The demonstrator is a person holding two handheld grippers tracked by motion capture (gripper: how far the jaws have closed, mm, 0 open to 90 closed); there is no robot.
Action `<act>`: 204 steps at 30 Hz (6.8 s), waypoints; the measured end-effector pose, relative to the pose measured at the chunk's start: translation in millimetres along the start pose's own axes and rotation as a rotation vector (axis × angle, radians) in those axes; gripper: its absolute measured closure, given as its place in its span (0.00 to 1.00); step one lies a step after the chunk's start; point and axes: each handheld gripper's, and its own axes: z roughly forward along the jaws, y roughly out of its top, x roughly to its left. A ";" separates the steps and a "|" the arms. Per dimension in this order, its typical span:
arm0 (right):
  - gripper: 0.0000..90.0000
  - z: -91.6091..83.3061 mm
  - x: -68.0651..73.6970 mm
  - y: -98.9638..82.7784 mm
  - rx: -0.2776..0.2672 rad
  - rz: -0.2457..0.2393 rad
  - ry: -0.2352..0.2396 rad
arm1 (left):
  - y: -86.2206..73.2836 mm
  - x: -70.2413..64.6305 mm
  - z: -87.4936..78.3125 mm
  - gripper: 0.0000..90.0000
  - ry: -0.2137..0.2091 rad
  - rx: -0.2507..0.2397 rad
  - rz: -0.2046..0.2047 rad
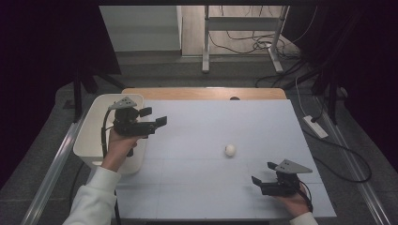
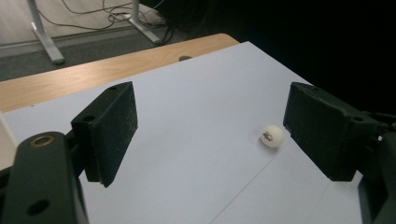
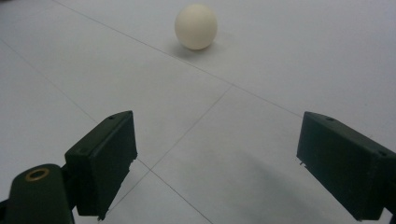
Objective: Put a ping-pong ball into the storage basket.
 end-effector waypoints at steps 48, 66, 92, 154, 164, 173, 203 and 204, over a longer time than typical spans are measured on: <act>0.13 2.0 -2.5 0.4 0.004 0.005 -0.002 | -13.0 -39.0 42.1 0.21 -0.129 0.053 0.066; 0.13 1.5 -5.0 1.1 0.000 0.013 -0.010 | -17.1 -50.7 63.0 0.21 -0.163 0.081 0.095; 0.13 -11.6 -2.7 -3.5 -0.023 0.003 -0.023 | -29.3 -66.5 84.1 0.21 -0.186 0.132 0.138; 0.13 -10.2 -4.3 -4.2 -0.017 -0.004 -0.012 | -55.5 -95.6 163.3 0.21 -0.203 0.284 0.212; 0.13 -10.9 -4.6 -4.3 -0.019 -0.004 -0.014 | -55.5 -98.4 176.2 0.21 -0.199 0.299 0.202; 0.13 -10.5 -4.8 -4.5 -0.014 -0.004 -0.015 | -55.9 -99.0 183.8 0.21 -0.195 0.312 0.199; 0.13 -9.7 -5.1 -4.9 0.001 -0.008 -0.016 | -57.9 -102.2 211.8 0.21 -0.188 0.373 0.208; 0.13 -9.6 -5.0 -4.9 0.001 -0.008 -0.016 | -57.6 -102.3 212.6 0.21 -0.188 0.373 0.208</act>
